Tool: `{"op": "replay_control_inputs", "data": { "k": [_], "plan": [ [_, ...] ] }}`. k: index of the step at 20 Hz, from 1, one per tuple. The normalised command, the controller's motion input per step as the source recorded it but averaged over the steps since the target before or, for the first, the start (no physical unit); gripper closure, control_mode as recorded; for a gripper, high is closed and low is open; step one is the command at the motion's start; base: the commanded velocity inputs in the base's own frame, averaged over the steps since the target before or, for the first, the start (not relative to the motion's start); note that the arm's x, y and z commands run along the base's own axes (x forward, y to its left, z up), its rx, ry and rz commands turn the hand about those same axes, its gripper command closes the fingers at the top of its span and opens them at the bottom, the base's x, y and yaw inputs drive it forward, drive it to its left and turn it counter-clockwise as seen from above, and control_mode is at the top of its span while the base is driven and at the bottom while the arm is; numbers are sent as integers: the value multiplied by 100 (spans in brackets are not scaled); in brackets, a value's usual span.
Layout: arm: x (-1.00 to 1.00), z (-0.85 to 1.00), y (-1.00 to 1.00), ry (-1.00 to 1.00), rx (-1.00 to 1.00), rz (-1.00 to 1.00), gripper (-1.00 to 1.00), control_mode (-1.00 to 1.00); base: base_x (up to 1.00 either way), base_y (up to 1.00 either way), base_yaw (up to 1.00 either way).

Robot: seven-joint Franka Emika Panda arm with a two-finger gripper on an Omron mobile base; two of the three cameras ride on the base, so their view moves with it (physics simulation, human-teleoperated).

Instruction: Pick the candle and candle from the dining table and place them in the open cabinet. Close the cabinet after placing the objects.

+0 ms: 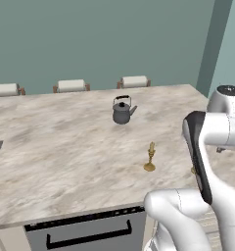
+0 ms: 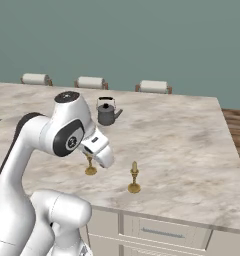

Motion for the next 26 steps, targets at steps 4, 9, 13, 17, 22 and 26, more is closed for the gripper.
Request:
{"op": "replay_control_inputs", "data": {
  "k": [4,9,13,17,22,26],
  "plan": [
    [-36,-19,-30,-2,0,-16,-100,-100,0,0,0],
    [-21,-14,-33,-8,0,-3,-100,-100,0,0,0],
    [-6,-14,-23,-12,0,1,-100,-100,0,0,0],
    [3,-7,-2,-9,0,8,-100,-100,0,0,0],
    [7,-6,-1,-5,0,12,-100,-100,0,0,0],
    [10,-11,-7,-2,0,12,-100,-100,0,0,0]
  ]
}}
